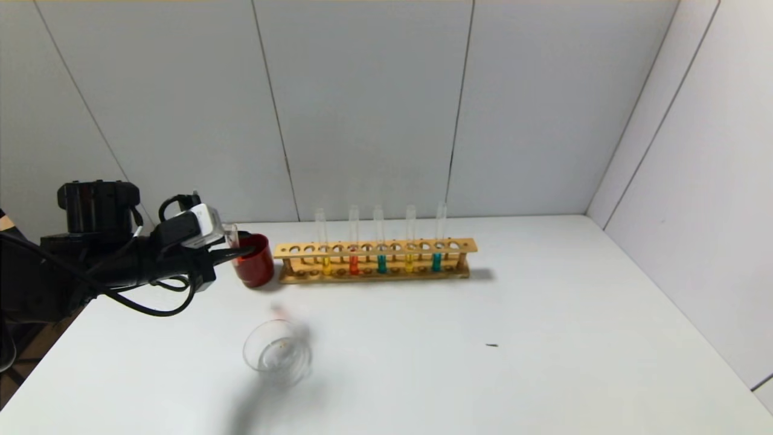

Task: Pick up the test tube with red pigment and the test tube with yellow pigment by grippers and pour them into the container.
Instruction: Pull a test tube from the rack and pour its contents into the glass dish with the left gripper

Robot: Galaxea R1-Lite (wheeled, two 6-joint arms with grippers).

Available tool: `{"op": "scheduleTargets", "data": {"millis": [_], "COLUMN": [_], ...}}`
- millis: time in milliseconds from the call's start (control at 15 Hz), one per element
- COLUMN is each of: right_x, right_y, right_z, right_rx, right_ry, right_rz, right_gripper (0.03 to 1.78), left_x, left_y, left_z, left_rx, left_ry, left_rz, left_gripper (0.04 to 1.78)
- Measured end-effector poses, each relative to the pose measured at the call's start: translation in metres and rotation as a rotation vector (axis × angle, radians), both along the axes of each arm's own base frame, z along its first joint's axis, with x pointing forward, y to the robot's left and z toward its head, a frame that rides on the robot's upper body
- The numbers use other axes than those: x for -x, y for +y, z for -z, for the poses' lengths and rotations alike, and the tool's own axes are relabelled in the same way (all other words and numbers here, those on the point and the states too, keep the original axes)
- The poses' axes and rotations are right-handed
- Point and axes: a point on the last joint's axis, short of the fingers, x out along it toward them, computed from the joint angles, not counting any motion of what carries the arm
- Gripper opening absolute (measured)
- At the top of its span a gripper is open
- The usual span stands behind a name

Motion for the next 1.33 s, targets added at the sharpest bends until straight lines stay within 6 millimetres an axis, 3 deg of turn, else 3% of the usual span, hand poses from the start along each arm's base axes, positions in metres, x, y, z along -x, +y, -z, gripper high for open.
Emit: {"op": "scheduleTargets", "data": {"millis": [933,1333], "right_x": [0.0,0.0], "right_y": [0.0,0.0], "right_z": [0.0,0.0], "right_rx": [0.0,0.0], "right_ry": [0.0,0.0], "right_rz": [0.0,0.0], "right_gripper": [1.75,1.75], "left_x": [0.019,0.014], "left_y": [0.005,0.003], "left_z": [0.034,0.047], "left_rx": [-0.384,-0.518], "left_ry": [-0.145,-0.181], "left_rz": [0.172,0.199], "left_gripper": [0.33,0.33]}}
